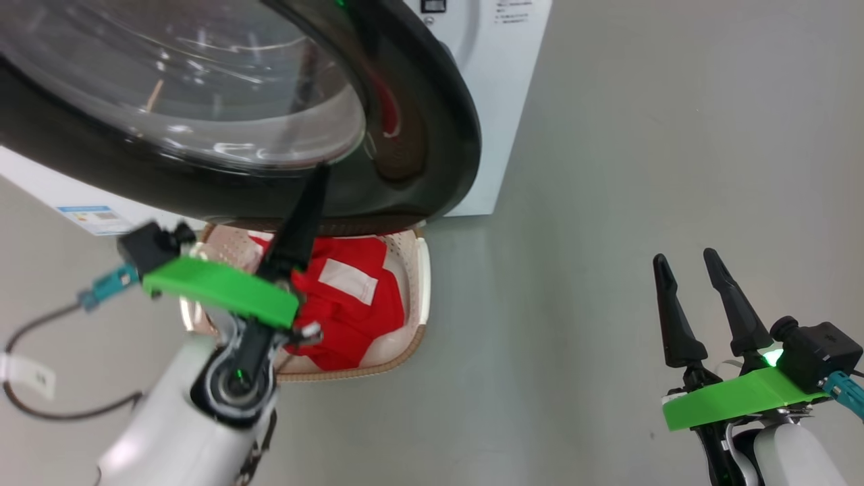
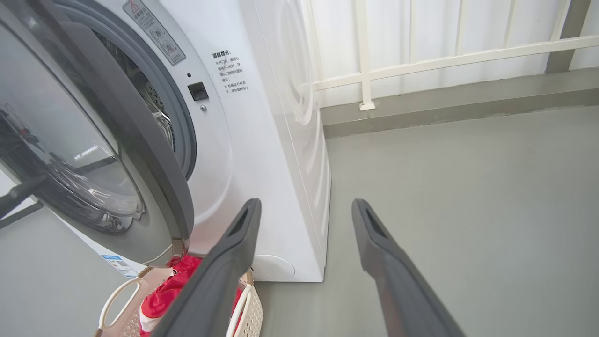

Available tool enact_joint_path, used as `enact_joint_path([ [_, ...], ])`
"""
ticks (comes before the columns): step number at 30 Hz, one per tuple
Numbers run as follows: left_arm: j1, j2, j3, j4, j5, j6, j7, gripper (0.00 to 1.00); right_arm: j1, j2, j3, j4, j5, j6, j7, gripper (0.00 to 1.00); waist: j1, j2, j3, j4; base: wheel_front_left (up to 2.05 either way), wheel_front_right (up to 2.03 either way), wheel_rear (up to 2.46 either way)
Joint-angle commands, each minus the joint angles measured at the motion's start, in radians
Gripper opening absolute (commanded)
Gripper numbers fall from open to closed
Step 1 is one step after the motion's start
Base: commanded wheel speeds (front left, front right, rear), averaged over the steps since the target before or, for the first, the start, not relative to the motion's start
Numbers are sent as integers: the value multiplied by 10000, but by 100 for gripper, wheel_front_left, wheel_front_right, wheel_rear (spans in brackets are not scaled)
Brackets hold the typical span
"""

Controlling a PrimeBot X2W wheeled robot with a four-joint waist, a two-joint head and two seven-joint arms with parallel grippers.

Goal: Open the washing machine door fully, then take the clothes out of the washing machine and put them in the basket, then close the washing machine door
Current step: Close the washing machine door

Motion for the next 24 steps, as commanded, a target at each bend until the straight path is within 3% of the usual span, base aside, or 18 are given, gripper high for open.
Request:
enact_joint_path([
  [1, 174, 336, 226, -292, 11, -67, -166, 100, 45, -3, 125, -196, -1, 75, -63, 100, 0, 0, -163, 182, 0, 0, 0],
  [14, 2378, 960, 344, -679, 485, -67, -1000, 100, 515, -3, -35, -102, -289, 75, -63, 100, 0, 0, -813, 810, 0, 0, 0],
  [24, 3979, 1046, 1861, -867, 1995, -67, -1028, 100, 922, -3, -193, -96, -416, 75, -63, 100, 0, 0, -1206, 1045, 0, 0, 0],
])
